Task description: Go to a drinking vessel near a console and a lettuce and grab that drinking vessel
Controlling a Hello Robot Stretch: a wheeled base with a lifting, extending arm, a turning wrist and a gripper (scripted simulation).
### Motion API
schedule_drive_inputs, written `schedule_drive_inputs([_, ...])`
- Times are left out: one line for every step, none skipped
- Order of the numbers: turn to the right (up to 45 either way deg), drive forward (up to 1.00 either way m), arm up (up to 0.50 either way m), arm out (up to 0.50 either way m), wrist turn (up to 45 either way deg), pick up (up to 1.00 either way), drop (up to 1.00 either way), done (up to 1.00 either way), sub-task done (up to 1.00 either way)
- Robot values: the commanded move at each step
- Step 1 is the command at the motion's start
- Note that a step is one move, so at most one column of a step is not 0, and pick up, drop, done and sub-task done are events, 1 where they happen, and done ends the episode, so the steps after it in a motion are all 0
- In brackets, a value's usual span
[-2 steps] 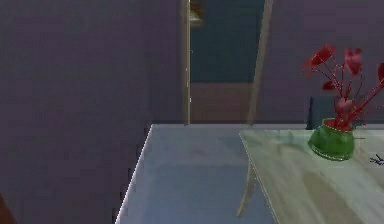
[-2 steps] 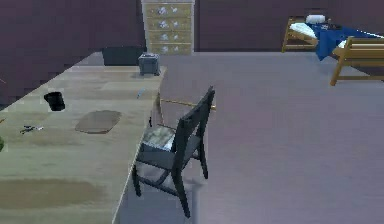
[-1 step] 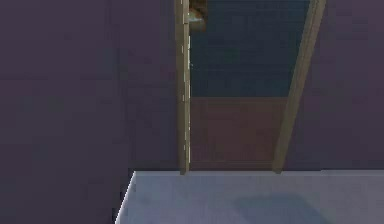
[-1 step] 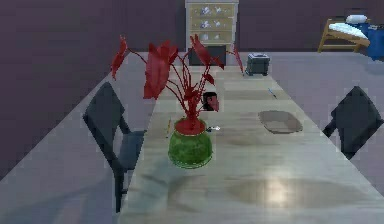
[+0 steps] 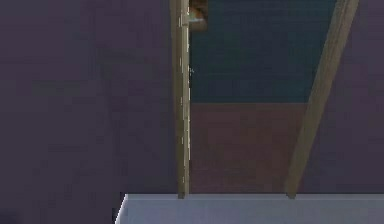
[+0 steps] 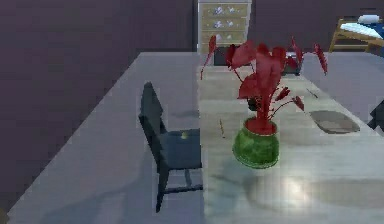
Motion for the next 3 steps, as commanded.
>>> schedule_drive_inputs([18.0, 0.0, 0.0, 0.0, 0.0, 0.0, 0.0, 0.0, 0.0])
schedule_drive_inputs([0.0, 1.0, 0.0, 0.0, 0.0, 0.0, 0.0, 0.0, 0.0])
schedule_drive_inputs([3.0, 0.0, 0.0, 0.0, 0.0, 0.0, 0.0, 0.0, 0.0])
